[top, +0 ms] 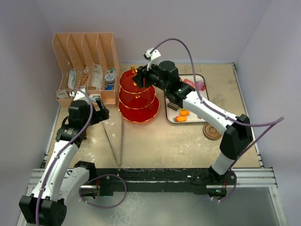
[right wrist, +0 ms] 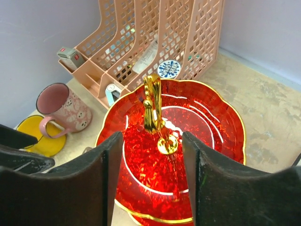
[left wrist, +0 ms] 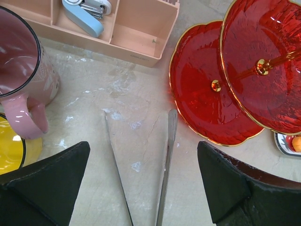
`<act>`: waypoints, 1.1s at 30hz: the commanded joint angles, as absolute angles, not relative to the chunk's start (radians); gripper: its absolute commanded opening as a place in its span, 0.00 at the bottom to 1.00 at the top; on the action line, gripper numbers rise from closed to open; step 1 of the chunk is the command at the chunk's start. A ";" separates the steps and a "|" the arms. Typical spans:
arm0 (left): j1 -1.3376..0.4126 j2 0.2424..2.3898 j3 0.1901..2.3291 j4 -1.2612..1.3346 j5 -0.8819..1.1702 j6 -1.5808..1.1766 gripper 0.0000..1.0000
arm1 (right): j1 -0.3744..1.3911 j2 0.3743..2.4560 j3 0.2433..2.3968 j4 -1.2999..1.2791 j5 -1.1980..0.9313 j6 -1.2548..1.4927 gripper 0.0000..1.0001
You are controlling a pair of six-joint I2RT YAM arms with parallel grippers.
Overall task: Serve the afternoon tea
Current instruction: Move the desert table to the center of the board, then pick up the clamp from the center of the board.
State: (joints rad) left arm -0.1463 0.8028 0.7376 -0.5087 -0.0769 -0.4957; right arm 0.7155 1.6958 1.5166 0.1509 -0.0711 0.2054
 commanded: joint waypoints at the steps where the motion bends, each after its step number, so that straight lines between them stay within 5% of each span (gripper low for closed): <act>1: -0.149 0.782 0.745 -0.477 -0.098 -0.500 0.94 | 0.722 1.574 1.579 0.099 -0.084 0.248 0.58; 12: -0.149 0.784 0.759 -0.511 -0.159 -0.534 0.93 | 0.720 1.155 1.216 -0.014 0.193 0.368 0.66; 18: -0.149 0.838 0.791 -0.555 -0.209 -0.558 0.93 | 0.722 0.942 0.939 -0.006 0.091 0.542 0.65; 22: -0.149 0.839 0.799 -0.567 -0.235 -0.556 0.93 | 0.785 0.927 0.815 0.033 0.043 0.604 0.64; 28: -0.149 0.797 0.792 -0.571 -0.265 -0.568 0.93 | 0.927 0.966 0.780 -0.193 0.439 0.837 0.66; 33: -0.149 0.776 0.783 -0.561 -0.271 -0.566 0.93 | 0.928 0.979 0.715 -0.017 0.331 0.733 0.66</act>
State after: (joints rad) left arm -0.1463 0.7963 0.7502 -0.5869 -0.2440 -0.5434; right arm 0.9291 0.9768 0.7372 -0.1291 0.3210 0.7414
